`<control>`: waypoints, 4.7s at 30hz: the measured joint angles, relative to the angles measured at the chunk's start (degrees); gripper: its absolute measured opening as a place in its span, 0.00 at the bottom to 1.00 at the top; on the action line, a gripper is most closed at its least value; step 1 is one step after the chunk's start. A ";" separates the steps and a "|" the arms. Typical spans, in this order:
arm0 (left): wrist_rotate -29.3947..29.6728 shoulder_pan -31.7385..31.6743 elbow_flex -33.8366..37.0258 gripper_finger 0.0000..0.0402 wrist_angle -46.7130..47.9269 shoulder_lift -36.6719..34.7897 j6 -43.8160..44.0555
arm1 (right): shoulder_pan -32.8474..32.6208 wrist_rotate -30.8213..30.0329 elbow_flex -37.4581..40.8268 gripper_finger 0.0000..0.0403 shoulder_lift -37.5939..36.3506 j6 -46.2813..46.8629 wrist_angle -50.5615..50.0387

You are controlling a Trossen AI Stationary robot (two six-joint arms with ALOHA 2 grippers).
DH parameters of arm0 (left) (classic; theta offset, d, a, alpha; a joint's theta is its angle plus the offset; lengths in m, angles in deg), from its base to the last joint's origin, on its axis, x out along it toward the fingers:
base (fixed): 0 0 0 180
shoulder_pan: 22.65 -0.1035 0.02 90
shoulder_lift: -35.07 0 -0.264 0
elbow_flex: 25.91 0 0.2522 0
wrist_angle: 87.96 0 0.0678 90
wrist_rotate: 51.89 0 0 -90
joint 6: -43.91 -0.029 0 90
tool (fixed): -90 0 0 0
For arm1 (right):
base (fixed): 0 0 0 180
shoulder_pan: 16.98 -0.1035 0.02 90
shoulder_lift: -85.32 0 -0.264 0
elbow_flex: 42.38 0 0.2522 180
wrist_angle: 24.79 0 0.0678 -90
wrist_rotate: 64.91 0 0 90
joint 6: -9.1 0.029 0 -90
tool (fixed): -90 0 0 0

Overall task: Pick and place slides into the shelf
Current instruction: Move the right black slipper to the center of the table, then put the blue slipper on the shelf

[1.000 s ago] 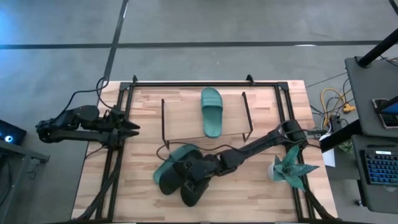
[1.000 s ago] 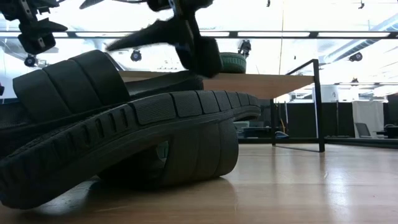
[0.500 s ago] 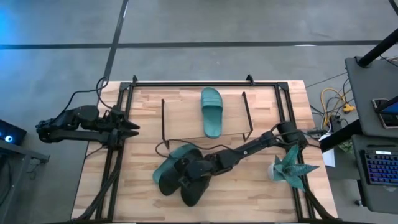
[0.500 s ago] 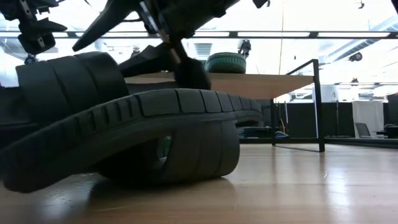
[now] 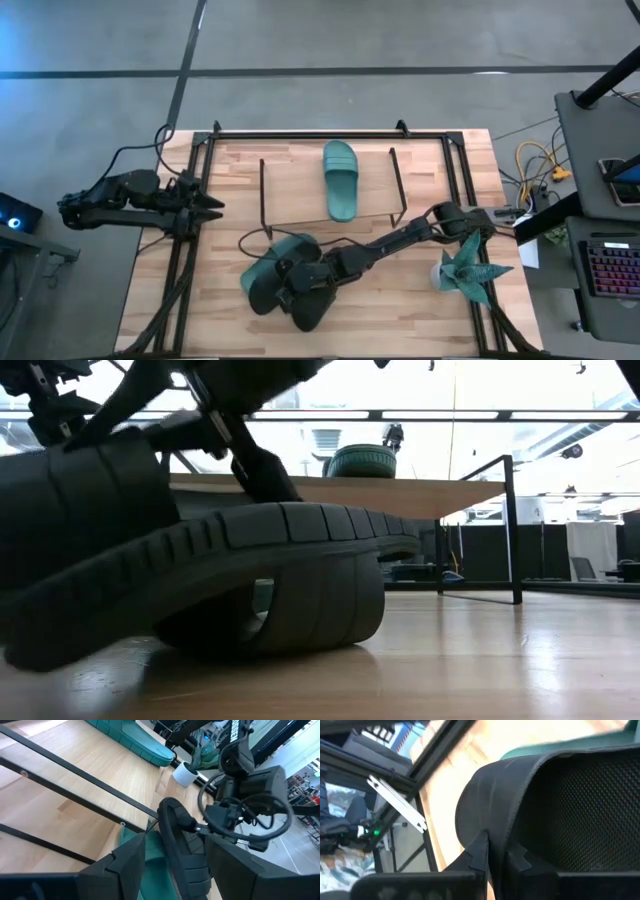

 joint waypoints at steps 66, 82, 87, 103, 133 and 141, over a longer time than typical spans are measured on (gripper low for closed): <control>0.01 0.02 0.71 0.48 0.99 0.17 0.59 | -10.80 -33.86 -4.56 0.31 -3.86 66.93 -64.16; 0.02 0.02 0.72 0.48 1.00 0.25 0.61 | -12.29 -22.10 -12.85 0.45 -3.84 52.55 -69.00; 0.01 0.01 0.71 0.48 0.99 0.25 0.67 | -13.27 -17.48 -16.25 0.45 -3.84 52.22 -75.32; 0.03 0.02 0.72 0.48 0.99 0.25 0.55 | -19.26 -3.49 -14.11 0.30 -1.56 48.38 -76.33; -7.66 0.04 0.79 0.48 -2.95 1.07 3.36 | -17.40 -14.22 -15.70 0.04 -0.08 58.82 -73.62; -15.34 0.04 0.79 0.48 -20.14 9.77 2.01 | -16.74 -19.69 -15.64 0.04 -0.12 55.04 -66.48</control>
